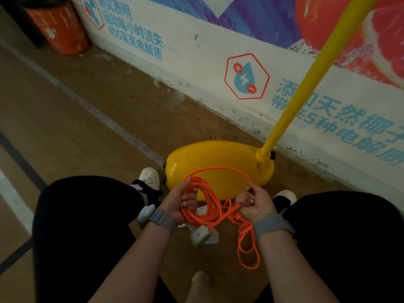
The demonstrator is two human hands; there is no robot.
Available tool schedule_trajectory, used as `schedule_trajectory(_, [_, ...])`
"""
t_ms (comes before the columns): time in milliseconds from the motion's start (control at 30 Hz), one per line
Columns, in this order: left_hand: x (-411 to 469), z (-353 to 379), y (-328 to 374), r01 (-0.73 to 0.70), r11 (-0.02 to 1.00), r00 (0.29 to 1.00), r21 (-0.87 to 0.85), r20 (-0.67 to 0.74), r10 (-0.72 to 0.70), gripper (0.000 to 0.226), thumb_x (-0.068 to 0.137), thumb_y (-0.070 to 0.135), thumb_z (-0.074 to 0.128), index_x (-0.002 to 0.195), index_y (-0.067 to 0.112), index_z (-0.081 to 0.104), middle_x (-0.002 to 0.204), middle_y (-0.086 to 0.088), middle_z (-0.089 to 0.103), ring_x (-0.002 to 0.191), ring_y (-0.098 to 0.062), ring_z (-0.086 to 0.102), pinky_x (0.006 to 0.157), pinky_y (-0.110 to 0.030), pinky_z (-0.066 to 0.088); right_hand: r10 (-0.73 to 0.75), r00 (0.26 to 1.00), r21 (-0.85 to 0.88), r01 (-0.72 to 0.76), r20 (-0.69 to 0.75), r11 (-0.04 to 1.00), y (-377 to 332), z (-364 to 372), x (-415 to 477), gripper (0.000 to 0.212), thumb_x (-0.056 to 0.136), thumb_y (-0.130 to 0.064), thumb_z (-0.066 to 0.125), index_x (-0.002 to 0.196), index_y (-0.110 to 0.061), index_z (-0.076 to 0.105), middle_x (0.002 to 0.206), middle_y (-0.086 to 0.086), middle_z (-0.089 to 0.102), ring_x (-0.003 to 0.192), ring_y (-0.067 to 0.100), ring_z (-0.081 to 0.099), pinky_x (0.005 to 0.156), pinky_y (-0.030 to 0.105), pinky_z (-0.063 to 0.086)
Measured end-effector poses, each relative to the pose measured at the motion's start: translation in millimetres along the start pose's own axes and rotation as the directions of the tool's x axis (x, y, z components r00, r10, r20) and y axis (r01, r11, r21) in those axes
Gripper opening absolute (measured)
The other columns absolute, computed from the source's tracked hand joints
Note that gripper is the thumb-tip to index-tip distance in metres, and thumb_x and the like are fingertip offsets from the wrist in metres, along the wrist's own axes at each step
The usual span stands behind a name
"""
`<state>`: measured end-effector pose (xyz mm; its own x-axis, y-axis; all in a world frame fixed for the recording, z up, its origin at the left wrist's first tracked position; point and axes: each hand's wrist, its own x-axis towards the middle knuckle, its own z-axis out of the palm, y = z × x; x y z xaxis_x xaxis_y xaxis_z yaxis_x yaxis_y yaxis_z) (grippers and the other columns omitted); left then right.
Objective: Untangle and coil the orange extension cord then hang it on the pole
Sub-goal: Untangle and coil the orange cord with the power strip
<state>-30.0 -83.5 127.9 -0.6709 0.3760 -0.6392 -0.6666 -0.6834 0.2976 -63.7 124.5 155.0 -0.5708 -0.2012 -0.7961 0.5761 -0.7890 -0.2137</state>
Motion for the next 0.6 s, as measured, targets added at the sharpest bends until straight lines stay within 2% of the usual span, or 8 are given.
schedule_trajectory(67, [-1,1,-1,0.048,0.996,0.998,0.076,0.031,-0.051,0.037,0.085,0.044,0.049,0.074,0.008,0.047,0.034,0.009,0.028,0.026,-0.004,0.027,0.036,-0.018,0.027,-0.001,1.0,0.121,0.0,0.011,0.993,-5,0,0,0.036,0.097,-0.018,0.038,0.062,-0.013,0.032,0.029,-0.003,0.02,0.02,0.007,0.021,0.023,0.016,0.016])
schedule_trajectory(133, [-2,1,-3,0.074,0.991,0.996,0.109,0.033,-0.078,0.038,0.084,0.044,0.05,0.074,0.008,0.049,0.035,0.009,0.028,0.027,-0.004,0.027,0.036,-0.018,0.028,-0.027,0.999,0.219,0.018,0.037,0.976,-9,1,-1,0.024,0.081,-0.007,0.043,0.061,-0.014,0.031,0.029,-0.002,0.021,0.02,0.009,0.023,0.024,0.017,0.016])
schedule_trajectory(200, [-1,1,-5,0.079,0.991,0.996,0.11,0.021,-0.082,0.037,0.084,0.044,0.051,0.074,0.008,0.048,0.035,0.009,0.029,0.028,-0.004,0.027,0.036,-0.017,0.027,-0.07,0.996,0.32,0.047,0.061,0.946,-10,1,-3,0.018,0.069,-0.006,0.044,0.06,-0.014,0.031,0.031,-0.001,0.022,0.021,0.01,0.023,0.025,0.017,0.017])
schedule_trajectory(400, [-2,7,-6,0.05,0.989,0.998,0.136,-0.038,-0.045,0.033,0.088,0.039,0.05,0.073,0.01,0.047,0.035,0.009,0.028,0.027,-0.003,0.026,0.035,-0.016,0.025,-0.147,0.982,0.525,0.065,0.117,0.849,-12,8,-13,0.04,0.097,-0.013,0.036,0.057,-0.012,0.037,0.037,0.0,0.024,0.025,0.011,0.024,0.03,0.016,0.018])
schedule_trajectory(533, [-1,9,-14,0.04,0.963,0.991,0.268,-0.13,-0.005,0.028,0.095,0.027,0.05,0.071,0.012,0.048,0.037,0.009,0.029,0.03,-0.003,0.026,0.035,-0.016,0.025,-0.163,0.968,0.642,0.001,0.193,0.767,-21,11,-15,0.04,0.098,-0.011,0.035,0.058,-0.011,0.039,0.038,0.001,0.023,0.025,0.013,0.024,0.029,0.019,0.021])
schedule_trajectory(600, [-1,8,-18,0.042,0.949,0.983,0.312,-0.18,0.016,0.027,0.096,0.024,0.051,0.071,0.013,0.05,0.039,0.008,0.031,0.032,-0.004,0.026,0.036,-0.016,0.025,-0.173,0.968,0.638,0.017,0.184,0.77,-24,13,-15,0.039,0.098,-0.011,0.034,0.059,-0.011,0.039,0.038,0.001,0.023,0.025,0.013,0.024,0.028,0.019,0.021])
